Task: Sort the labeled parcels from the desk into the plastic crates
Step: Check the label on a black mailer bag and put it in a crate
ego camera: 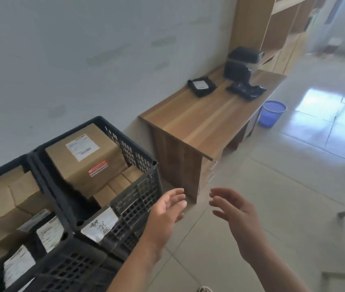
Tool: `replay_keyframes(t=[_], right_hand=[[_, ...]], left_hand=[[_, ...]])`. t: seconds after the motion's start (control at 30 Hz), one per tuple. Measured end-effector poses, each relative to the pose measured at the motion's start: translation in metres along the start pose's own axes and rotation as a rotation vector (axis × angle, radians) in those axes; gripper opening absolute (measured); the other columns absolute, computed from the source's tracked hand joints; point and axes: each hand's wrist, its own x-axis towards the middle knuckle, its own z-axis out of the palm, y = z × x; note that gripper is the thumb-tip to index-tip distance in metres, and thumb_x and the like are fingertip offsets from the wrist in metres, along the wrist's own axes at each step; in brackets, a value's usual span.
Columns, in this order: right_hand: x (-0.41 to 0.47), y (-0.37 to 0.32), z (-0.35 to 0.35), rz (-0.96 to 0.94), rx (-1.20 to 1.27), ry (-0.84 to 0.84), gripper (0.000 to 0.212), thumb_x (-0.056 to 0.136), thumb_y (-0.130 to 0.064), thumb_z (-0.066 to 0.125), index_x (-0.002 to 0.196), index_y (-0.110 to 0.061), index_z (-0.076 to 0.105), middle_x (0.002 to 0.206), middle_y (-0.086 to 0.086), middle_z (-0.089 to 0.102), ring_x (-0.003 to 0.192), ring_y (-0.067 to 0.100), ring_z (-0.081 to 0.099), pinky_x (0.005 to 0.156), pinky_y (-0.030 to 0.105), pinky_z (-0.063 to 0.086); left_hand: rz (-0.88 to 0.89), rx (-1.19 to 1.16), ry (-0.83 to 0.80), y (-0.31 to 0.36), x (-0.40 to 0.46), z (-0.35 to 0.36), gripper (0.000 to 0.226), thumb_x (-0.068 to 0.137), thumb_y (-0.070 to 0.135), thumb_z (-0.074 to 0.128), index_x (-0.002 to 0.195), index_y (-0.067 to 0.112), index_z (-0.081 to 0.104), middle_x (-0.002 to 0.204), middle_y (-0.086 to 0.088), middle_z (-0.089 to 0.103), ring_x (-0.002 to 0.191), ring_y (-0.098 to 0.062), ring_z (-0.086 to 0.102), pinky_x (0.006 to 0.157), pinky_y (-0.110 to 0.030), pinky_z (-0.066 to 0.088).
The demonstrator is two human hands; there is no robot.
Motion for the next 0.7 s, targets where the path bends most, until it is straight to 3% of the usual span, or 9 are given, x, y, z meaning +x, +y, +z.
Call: replay_keyframes(t=[0.37,0.53,0.7], right_hand=[[0.142,-0.017,-0.109,0.062,0.091,0.128,0.019,0.096,-0.006,0.066,0.098,-0.019,0.079,0.096,-0.001,0.079,0.098,0.023,0.074,0.088,0.039,0.059],[0.231,-0.041,-0.136,0.06,0.069,0.164,0.019,0.097,-0.006,0.065,0.1,-0.018,0.079,0.098,0.0,0.079,0.097,0.022,0.074,0.089,0.038,0.059],[0.318,-0.086,-0.171,0.047,-0.009,0.198,0.02,0.097,-0.006,0.064,0.101,-0.018,0.078,0.1,-0.001,0.079,0.096,0.021,0.074,0.09,0.039,0.06]], left_hand=[[-0.075,0.005,-0.042,0.019,0.133,0.128,0.024,0.098,0.009,0.065,0.116,0.023,0.073,0.115,-0.002,0.074,0.116,-0.022,0.068,0.102,-0.046,0.056],[-0.064,-0.117,-0.033,0.038,0.227,0.178,0.022,0.1,0.008,0.061,0.117,0.017,0.073,0.112,-0.004,0.077,0.111,-0.025,0.071,0.09,-0.038,0.059],[-0.08,-0.158,-0.065,0.083,0.329,0.236,0.02,0.102,0.012,0.06,0.116,0.019,0.073,0.112,-0.002,0.077,0.11,-0.023,0.072,0.096,-0.04,0.059]])
